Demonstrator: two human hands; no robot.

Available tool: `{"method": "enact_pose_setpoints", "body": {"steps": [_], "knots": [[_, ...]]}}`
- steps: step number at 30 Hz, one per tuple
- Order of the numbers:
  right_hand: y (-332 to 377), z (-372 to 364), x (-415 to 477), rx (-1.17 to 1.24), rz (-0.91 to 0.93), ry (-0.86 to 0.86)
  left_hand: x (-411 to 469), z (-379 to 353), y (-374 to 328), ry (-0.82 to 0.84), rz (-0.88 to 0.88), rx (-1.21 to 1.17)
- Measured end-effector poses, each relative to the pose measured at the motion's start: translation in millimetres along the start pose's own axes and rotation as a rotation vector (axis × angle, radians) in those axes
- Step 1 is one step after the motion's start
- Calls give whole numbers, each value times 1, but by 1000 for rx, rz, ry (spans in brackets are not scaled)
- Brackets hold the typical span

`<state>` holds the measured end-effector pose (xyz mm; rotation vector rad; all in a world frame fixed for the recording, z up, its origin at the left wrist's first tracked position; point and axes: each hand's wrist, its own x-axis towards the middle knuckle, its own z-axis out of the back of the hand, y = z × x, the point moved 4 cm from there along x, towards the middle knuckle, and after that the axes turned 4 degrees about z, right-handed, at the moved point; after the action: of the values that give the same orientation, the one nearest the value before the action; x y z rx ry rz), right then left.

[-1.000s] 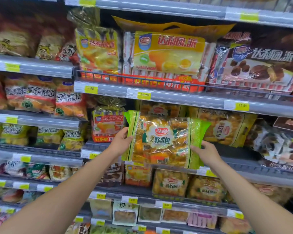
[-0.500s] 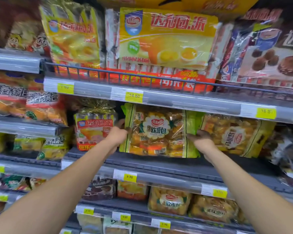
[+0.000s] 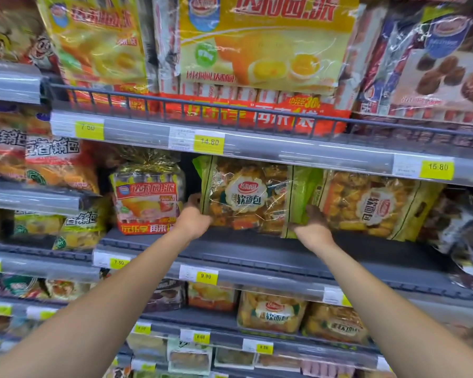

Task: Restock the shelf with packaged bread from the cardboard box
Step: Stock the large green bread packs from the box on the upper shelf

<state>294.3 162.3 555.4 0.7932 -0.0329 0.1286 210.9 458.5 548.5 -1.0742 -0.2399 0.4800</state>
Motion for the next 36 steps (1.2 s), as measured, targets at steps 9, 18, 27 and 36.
{"method": "enact_pose_setpoints", "body": {"steps": [9, 18, 27, 36], "knots": [[15, -37, -17, -210, 235, 272, -4, -16, 13, 271, -110, 677], [15, -44, 11, -260, 279, 350, 16, -26, 9, 218, -265, 635], [10, -46, 32, -284, 385, 317, 36, -35, 2, 179, -301, 766], [5, -47, 52, -241, 435, 304, 52, -43, 7, 210, -301, 773]]}}
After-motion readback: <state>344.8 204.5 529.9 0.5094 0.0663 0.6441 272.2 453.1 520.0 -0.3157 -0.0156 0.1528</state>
